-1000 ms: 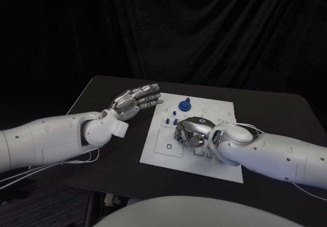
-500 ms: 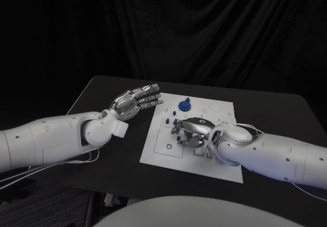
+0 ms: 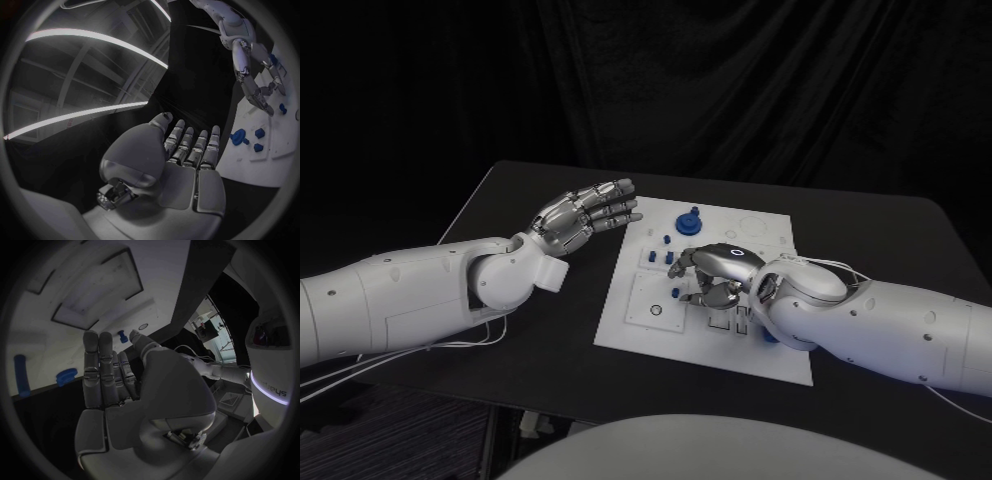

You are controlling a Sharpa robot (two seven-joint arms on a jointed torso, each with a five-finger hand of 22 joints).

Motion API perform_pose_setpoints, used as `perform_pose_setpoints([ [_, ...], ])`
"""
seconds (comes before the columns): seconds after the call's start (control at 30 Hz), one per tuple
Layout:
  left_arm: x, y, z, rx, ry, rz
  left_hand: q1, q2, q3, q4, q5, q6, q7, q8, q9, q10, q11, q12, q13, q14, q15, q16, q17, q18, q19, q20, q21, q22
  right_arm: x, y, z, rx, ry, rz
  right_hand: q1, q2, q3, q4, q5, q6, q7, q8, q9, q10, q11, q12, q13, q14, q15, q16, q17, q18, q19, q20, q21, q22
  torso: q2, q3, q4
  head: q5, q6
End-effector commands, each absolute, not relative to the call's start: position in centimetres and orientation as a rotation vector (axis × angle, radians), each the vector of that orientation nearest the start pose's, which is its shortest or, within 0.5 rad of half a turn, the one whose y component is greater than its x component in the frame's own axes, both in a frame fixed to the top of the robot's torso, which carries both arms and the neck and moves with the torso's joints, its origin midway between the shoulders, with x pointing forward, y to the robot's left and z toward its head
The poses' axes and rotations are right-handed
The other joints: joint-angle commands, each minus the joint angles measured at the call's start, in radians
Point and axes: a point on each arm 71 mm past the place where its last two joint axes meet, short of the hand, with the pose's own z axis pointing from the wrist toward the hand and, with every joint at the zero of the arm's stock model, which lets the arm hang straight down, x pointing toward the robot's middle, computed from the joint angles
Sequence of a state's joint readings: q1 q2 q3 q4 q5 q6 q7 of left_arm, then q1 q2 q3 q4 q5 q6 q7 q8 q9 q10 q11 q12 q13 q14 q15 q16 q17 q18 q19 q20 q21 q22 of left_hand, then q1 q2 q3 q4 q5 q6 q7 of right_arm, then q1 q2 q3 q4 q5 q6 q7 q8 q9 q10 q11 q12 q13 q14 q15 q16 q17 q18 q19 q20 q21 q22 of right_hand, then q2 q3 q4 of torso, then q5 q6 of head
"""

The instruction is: Assemble the parts on the task board

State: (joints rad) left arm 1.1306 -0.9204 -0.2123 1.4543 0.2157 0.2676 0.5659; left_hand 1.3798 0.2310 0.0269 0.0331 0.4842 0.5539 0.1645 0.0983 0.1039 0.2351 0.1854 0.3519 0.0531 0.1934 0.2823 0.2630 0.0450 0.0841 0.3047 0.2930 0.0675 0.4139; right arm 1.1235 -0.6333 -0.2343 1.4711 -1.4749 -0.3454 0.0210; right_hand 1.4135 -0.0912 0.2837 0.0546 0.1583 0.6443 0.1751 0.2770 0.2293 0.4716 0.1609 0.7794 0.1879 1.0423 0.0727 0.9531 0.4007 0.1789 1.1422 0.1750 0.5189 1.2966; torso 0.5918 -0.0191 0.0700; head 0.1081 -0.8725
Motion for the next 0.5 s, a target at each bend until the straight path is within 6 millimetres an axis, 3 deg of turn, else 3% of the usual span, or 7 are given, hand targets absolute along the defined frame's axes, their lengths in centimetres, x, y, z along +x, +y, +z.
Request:
perform_pose_setpoints([
  [0.03,44.6,25.2,-25.6,-1.341,1.449,-2.021,-0.009,0.001,0.006,0.0,-0.001,0.002,0.012,0.005,-0.001,-0.005,0.004,0.006,0.001,-0.004,0.005,0.004,0.001,-0.011,0.0,-0.001,0.003,-0.001,43.2,-11.1,-26.0,-0.38,1.726,0.886,0.02,0.009,-0.006,-0.003,0.027,0.018,0.002,0.007,-0.003,0.01,-0.004,0.013,0.002,-0.002,-0.001,0.008,0.001,0.001,0.012,-0.002,0.008,0.003,-0.001,0.0,-0.0014,-0.004,0.0],
  [0.1,44.6,25.3,-25.6,-1.341,1.449,-2.019,-0.009,0.001,0.006,0.0,-0.001,0.002,0.012,0.005,-0.001,-0.005,0.004,0.006,0.001,-0.004,0.005,0.004,0.001,-0.011,0.0,-0.001,0.003,-0.001,43.2,-11.9,-24.7,-0.379,1.702,0.881,0.066,0.02,0.016,-0.027,0.096,0.029,0.006,0.007,-0.01,0.007,-0.004,0.012,-0.003,-0.006,-0.004,0.005,-0.001,0.0,0.017,-0.008,0.011,0.009,-0.002,-0.0002,-0.0018,-0.008,0.0],
  [0.2,44.6,25.3,-25.6,-1.341,1.448,-2.017,-0.01,0.0,0.007,0.0,-0.001,0.004,0.012,0.006,0.0,-0.004,0.004,0.007,0.002,-0.003,0.005,0.005,0.001,-0.011,0.0,-0.001,0.003,-0.001,43.1,-13.1,-23.1,-0.38,1.68,0.857,0.08,0.021,0.027,-0.036,0.123,0.037,0.004,0.008,-0.015,0.008,-0.002,0.009,-0.007,-0.009,-0.004,0.004,-0.003,0.0,0.016,-0.01,0.014,0.016,-0.002,-0.0006,-0.0023,-0.015,0.0],
  [0.33,44.5,25.2,-25.6,-1.34,1.445,-2.019,-0.013,0.0,0.01,-0.001,0.0,0.006,0.012,0.008,0.0,0.0,0.006,0.013,0.003,-0.002,0.005,0.008,0.001,-0.011,0.003,-0.001,0.003,0.0,43.0,-15.3,-21.9,-0.372,1.686,0.797,0.077,0.018,0.028,-0.036,0.125,0.046,-0.001,0.008,-0.018,0.008,-0.003,0.006,-0.011,-0.006,-0.005,0.006,-0.003,-0.003,0.021,-0.01,0.027,0.023,-0.002,-0.0018,0.0008,-0.026,0.0],
  [0.4,44.5,25.2,-25.6,-1.34,1.444,-2.019,-0.014,0.0,0.012,-0.001,0.0,0.007,0.012,0.008,0.0,0.002,0.006,0.015,0.003,-0.001,0.005,0.009,0.001,-0.011,0.004,-0.001,0.004,0.001,43.1,-16.4,-21.9,-0.362,1.695,0.768,0.073,0.016,0.029,-0.034,0.117,0.05,-0.011,-0.001,-0.025,-0.027,-0.005,-0.02,-0.025,-0.005,-0.009,0.005,-0.004,-0.001,0.019,-0.012,0.024,0.027,-0.002,-0.0023,0.0014,-0.03,0.0],
  [0.5,44.6,25.2,-25.6,-1.339,1.442,-2.02,-0.014,0.0,0.012,-0.001,0.0,0.007,0.012,0.008,0.0,0.002,0.006,0.015,0.003,-0.001,0.005,0.009,0.001,-0.011,0.004,-0.001,0.004,0.001,43.3,-18.1,-22.1,-0.34,1.721,0.722,0.057,0.013,0.01,-0.019,0.075,0.02,-0.042,-0.06,-0.054,-0.114,0.004,-0.097,-0.077,0.002,-0.021,0.0,-0.01,-0.001,0.02,-0.021,0.013,0.029,-0.002,-0.0039,0.0008,-0.035,0.0],
])
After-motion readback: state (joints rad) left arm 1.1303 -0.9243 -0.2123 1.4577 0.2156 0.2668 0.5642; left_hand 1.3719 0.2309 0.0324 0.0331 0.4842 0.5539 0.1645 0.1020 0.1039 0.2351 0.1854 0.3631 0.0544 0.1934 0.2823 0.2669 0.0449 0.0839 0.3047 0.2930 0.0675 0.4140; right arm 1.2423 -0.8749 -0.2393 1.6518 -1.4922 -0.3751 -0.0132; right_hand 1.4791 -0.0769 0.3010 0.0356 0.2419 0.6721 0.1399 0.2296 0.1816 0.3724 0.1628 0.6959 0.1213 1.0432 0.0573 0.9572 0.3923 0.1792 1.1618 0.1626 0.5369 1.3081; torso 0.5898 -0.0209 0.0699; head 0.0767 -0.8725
